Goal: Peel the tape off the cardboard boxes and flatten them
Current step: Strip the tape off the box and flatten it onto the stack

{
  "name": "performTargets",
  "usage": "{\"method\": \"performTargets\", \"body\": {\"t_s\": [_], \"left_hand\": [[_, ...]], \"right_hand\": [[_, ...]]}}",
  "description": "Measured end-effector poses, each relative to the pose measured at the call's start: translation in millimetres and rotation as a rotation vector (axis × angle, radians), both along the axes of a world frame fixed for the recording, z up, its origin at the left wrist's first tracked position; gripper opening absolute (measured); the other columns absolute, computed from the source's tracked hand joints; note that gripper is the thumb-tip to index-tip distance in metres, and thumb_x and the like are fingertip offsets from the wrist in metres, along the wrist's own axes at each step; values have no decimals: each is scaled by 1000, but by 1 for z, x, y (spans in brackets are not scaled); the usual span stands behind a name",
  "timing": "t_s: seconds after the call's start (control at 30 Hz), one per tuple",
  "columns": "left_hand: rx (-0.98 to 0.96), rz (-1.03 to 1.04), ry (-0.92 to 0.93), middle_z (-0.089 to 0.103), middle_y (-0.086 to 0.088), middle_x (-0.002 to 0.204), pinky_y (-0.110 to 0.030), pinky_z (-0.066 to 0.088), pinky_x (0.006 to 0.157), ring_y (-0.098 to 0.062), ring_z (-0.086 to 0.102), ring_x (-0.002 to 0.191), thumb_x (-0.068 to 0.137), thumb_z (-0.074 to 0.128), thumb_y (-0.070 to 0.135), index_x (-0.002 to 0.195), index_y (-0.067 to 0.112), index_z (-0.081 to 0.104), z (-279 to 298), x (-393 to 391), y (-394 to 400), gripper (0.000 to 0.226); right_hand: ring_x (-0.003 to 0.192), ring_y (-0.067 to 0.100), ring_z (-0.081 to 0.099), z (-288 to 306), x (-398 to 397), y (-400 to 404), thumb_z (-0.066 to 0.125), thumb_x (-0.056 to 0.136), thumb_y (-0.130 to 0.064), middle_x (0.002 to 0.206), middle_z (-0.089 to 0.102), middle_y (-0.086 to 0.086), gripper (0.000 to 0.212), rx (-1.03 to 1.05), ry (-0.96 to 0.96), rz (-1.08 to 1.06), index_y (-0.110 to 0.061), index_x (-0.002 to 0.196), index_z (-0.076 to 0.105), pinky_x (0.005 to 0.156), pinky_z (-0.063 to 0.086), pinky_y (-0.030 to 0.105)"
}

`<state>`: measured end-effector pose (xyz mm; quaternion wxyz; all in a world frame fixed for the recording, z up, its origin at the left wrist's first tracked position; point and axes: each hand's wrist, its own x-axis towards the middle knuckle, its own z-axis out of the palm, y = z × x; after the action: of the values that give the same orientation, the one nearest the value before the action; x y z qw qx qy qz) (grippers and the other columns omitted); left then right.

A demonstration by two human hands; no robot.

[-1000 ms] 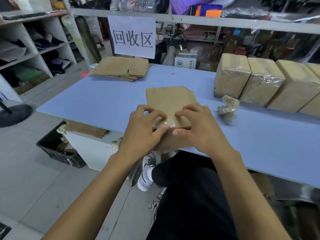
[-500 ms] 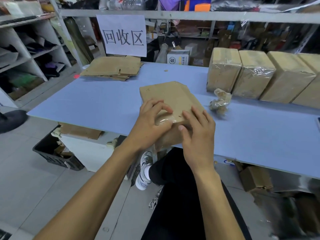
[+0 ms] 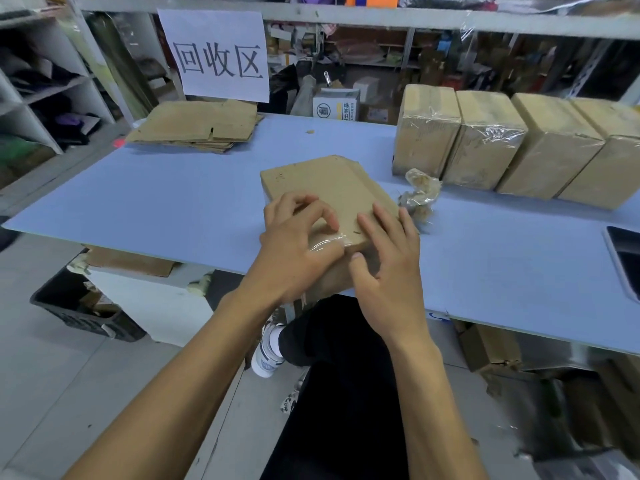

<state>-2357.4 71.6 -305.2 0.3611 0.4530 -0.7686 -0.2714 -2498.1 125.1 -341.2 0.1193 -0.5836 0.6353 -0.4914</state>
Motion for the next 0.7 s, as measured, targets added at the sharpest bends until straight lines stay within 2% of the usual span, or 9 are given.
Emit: {"method": "performTargets", "body": {"t_s": [0.1,0.17,0.23,0.33,0.43,0.5,0.53,0.6,0.7], "left_hand": [[18,25,-45,40,20,116,-29,26,98,-1,23,122,73,58,41,83,33,56,6,-5,0,13],[18,48,-72,40,18,118,-28,22,93,-2,23,122,72,54,40,81,31,54,7,-8,1,13],[8,59,-99,40,16,120,-30,23,92,-4,22,122,71,52,40,79,29,52,7,-9,1,13],[-20,52,-118,40,11,121,-33,25,93,-7,23,123,76,51,39,75,26,44,4,-8,3,15],[-16,-4,-110,37,12,125,-34,26,101,-5,22,128,82,53,45,94,35,53,1,0,2,16],[-22,-61,-105,37,14,129,-36,26,107,-4,22,133,83,53,55,113,42,57,-1,8,1,33],[-35,-71,-84,38,15,129,-37,28,110,-2,25,133,83,54,58,114,44,60,0,12,0,34],[-74,-59,-28,48,16,124,-43,33,112,-2,36,128,84,56,55,104,45,66,2,16,-1,24],[-126,-63,-55,60,16,107,-54,42,99,-3,55,109,82,59,45,87,41,70,14,15,-7,13]], "right_hand": [[152,7,7,1,0,0,49,86,-22,158,37,-12,55,0,-7,6,-17,140,57,110,6,2],[152,6,6,1,0,1,49,86,-21,158,37,-12,55,-4,-11,6,-16,141,57,112,6,4],[152,5,6,1,0,1,49,86,-21,158,36,-13,56,-9,-14,9,-16,141,57,117,8,11],[152,3,3,2,1,0,48,86,-22,158,33,-15,57,-1,-18,22,-17,142,55,116,7,11],[152,3,3,3,0,0,47,87,-22,158,31,-16,57,-1,-11,26,-17,143,54,116,6,12],[152,3,3,3,-1,0,47,87,-23,156,31,-19,57,-4,-6,29,-17,143,54,115,5,7],[152,3,3,3,-1,0,47,87,-22,155,30,-21,57,-6,-6,30,-17,143,54,114,4,5],[152,3,3,3,-2,0,47,87,-23,155,30,-21,57,-2,0,33,-18,143,54,112,4,3],[153,5,4,3,-2,0,48,87,-23,157,32,-18,57,-2,7,35,-17,143,54,108,3,-1]]}}
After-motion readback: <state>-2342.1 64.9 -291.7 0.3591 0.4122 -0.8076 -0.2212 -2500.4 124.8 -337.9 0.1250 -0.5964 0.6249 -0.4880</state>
